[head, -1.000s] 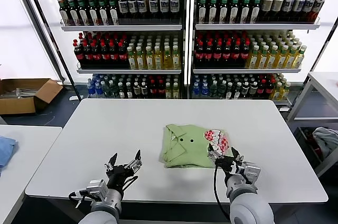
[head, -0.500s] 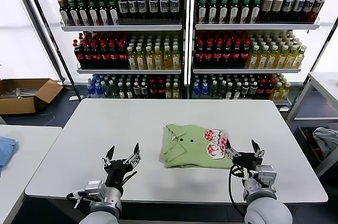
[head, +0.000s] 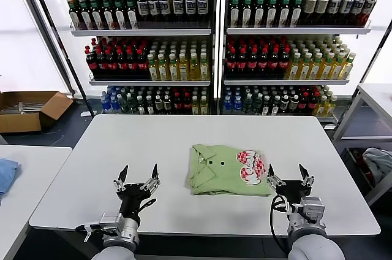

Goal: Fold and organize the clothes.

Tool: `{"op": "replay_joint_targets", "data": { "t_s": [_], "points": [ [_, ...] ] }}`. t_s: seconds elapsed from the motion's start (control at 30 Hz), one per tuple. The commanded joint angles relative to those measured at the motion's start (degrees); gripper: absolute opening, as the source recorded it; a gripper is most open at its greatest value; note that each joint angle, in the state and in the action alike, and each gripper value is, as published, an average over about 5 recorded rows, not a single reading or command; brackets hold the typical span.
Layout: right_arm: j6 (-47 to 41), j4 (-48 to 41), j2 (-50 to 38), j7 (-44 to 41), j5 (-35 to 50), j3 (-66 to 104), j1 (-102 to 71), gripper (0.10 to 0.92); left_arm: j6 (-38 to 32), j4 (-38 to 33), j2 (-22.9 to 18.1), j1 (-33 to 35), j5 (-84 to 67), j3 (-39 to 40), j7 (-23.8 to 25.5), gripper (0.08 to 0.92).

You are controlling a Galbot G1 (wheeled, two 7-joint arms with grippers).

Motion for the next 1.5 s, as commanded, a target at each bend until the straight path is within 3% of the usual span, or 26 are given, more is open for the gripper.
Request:
{"op": "replay_joint_targets", "data": {
  "t_s": [0.03,0.27,1.5],
  "points": [
    [0.3,0.1,0.8,-2.0,-3.1,0.9,-0.6,0.823,-0.6,0.8,0.3,-0.6,1.9,0.6,1.2,0.823],
    [0.3,-0.2,1.0,-1.9,-3.0,0.3,-0.5,0.823,-3.5,2.1,-0.1,-1.2,1.8,2.2,0.8,0.823],
    [-0.7,-1.2,1.0,-1.9,-3.0,-1.0,1.3,0.823,-0.1,2.0,0.3,-2.7,-1.3,0.9,0.6,0.823]
  ]
}}
